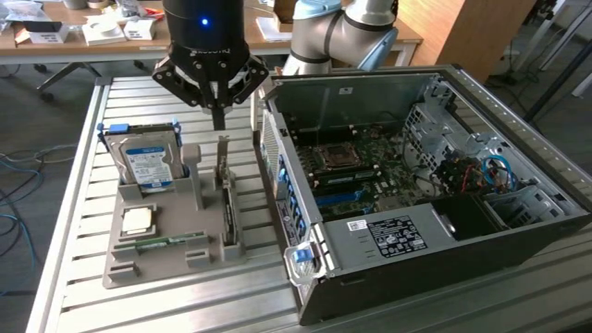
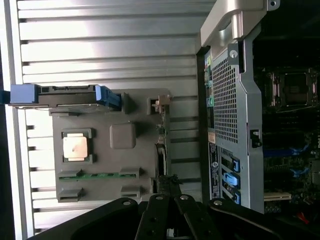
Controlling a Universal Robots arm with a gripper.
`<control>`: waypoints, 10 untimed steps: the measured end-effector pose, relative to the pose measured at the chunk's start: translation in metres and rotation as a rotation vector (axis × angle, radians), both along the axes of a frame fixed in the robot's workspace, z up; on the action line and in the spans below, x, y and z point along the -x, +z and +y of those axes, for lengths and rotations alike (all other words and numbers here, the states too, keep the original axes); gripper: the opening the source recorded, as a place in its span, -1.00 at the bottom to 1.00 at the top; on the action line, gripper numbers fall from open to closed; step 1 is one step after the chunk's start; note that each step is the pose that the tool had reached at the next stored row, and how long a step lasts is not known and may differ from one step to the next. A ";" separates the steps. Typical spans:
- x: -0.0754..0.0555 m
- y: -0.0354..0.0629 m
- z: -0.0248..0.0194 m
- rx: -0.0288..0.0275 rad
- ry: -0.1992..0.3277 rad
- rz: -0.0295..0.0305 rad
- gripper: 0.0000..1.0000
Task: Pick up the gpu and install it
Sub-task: 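Reach for the gpu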
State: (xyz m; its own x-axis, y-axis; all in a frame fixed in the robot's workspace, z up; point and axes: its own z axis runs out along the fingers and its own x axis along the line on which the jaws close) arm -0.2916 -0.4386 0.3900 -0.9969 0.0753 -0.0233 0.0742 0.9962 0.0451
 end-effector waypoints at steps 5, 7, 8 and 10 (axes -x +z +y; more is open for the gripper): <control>0.000 -0.0001 -0.0014 0.0001 0.000 0.0001 -0.79; 0.001 -0.0011 -0.0015 -0.0002 0.000 -0.0002 -0.79; 0.001 -0.0018 -0.0016 0.0000 0.000 -0.0001 -0.79; 0.001 -0.0035 -0.0018 0.0000 0.000 0.0000 -0.79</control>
